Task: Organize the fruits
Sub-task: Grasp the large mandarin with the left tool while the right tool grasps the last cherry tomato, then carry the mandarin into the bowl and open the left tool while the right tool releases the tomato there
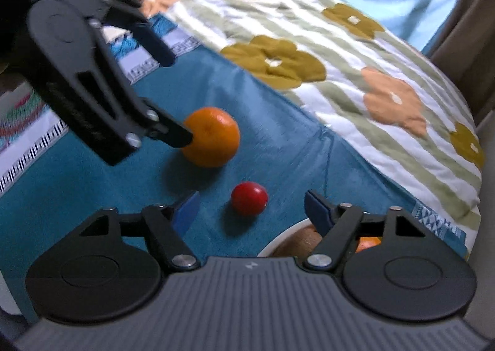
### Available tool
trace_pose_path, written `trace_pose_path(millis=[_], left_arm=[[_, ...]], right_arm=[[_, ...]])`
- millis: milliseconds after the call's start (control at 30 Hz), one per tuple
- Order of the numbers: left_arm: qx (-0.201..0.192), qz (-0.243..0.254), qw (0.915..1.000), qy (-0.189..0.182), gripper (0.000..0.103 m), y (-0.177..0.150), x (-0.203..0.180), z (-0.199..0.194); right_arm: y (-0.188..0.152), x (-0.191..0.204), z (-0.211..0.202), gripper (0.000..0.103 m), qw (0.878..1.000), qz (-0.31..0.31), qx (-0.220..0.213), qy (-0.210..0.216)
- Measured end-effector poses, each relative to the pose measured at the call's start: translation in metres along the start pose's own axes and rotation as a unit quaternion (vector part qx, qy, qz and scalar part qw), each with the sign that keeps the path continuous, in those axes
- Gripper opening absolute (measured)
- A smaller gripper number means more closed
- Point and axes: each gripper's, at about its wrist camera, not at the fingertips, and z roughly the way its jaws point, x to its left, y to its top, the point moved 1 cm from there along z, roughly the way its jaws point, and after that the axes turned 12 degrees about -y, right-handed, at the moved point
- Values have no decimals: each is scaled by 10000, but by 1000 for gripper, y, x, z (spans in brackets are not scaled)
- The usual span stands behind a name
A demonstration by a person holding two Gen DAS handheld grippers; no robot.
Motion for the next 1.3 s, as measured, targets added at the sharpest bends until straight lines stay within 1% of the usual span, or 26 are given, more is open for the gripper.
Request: trace_pose_path(millis=[200,300,367,400,467,533,600,633,800,1100,1300], left_arm=[[176,52,9998,-118,90,5,5,24],[252,94,9994,-207,80,5,4,32],[310,120,9992,-241,71,4,4,37],[335,134,9990,-254,70,4,4,39],[334,128,9988,-337,64,3,4,41],[315,139,9988,-361,64,3,4,41],[308,142,9987,-374,63,2,4,40],[307,141,9987,-385,63,2,4,40],[320,178,9990,-263,63,0,6,37],[313,24,9995,-68,63,-11,14,29],[255,-113,9996,97,63,-21,15,18]], right_arm=[[1,2,20,76,9997,-152,147,119],[1,3,26,73,9994,-228,178,172],[1,4,30,71,9992,-319,193,147],[1,4,30,70,9991,-352,205,150],[1,4,33,67,9988,-385,231,181],[1,4,35,63,9985,-427,251,218],[1,4,38,55,9982,-470,270,247],[2,4,39,53,9981,-483,287,259],[2,5,42,53,9980,-500,286,278],[2,8,42,50,9984,-446,245,253],[3,10,38,48,9989,-392,174,163]])
